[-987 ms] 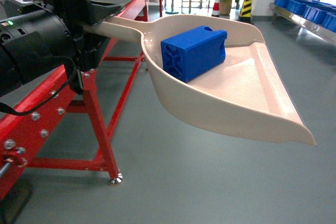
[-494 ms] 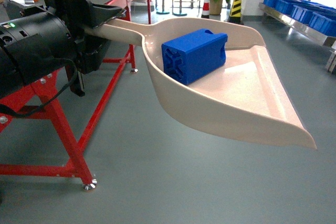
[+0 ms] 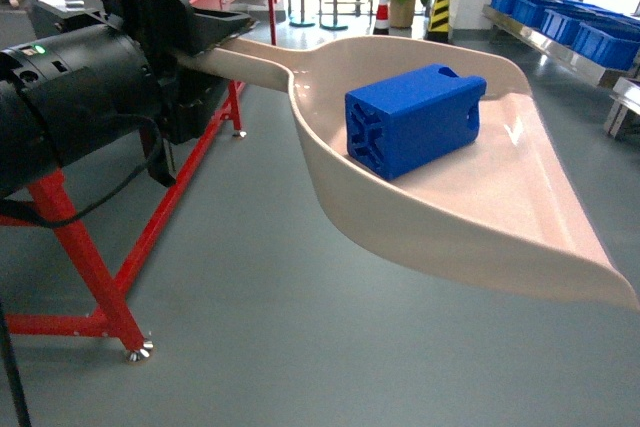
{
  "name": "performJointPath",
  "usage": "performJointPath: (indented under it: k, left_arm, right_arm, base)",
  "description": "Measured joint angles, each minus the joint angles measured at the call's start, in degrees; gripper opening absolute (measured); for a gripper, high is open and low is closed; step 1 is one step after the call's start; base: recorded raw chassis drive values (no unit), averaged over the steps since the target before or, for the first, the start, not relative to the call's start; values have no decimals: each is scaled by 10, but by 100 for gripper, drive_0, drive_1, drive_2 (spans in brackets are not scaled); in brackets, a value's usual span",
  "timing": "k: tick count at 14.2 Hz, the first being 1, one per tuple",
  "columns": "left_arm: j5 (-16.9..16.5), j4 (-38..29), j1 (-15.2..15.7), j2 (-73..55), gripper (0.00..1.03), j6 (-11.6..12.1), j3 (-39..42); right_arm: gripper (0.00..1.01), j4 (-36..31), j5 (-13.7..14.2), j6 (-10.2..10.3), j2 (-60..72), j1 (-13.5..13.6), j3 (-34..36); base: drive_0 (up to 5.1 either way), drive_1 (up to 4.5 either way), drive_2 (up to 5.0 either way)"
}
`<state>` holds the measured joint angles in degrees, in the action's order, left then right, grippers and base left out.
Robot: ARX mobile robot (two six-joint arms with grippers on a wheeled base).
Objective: Place part in tray to right shelf
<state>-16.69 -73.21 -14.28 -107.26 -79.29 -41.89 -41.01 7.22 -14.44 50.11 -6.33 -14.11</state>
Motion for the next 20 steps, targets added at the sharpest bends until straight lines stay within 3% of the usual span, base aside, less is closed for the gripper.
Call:
performJointPath:
  k: [20]
  left_arm:
    - [4, 0, 4, 0, 14, 0, 1]
  right_arm:
    - [98, -1, 0, 0, -3, 0, 0]
  base:
    - [7, 412, -398]
